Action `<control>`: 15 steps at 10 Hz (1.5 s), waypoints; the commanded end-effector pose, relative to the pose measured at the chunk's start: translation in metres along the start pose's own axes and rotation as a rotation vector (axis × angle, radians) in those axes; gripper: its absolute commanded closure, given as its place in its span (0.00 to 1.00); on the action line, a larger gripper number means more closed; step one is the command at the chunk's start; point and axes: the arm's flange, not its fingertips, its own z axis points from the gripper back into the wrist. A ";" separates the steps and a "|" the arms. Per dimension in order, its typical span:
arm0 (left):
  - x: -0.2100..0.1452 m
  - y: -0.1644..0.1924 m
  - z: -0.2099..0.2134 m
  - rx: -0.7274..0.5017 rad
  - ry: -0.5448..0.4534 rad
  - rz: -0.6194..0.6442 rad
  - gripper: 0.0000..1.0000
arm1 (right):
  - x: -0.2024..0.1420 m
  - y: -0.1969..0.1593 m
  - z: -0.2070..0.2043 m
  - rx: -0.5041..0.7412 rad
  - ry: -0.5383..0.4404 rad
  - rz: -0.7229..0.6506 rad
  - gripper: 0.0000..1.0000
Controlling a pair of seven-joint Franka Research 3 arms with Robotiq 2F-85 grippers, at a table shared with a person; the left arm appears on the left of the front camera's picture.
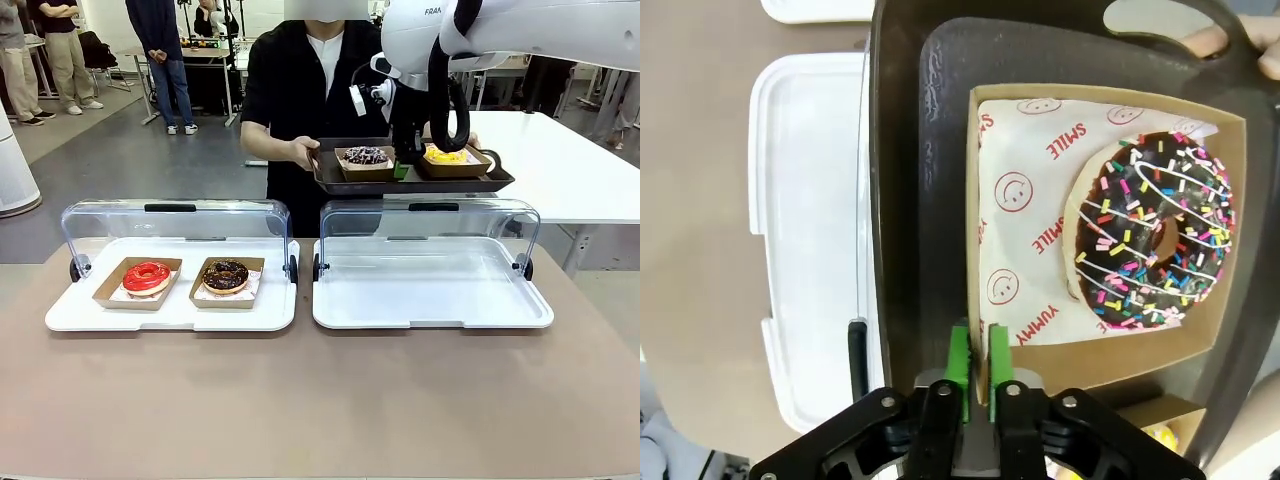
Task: Provide the desired donut to the person.
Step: Place the picked Paper togo box onto the Handle tray extended by the person.
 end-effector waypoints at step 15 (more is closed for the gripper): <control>0.000 0.000 0.001 -0.001 -0.015 -0.016 0.00 | -0.005 0.032 0.046 0.158 0.069 -0.017 0.00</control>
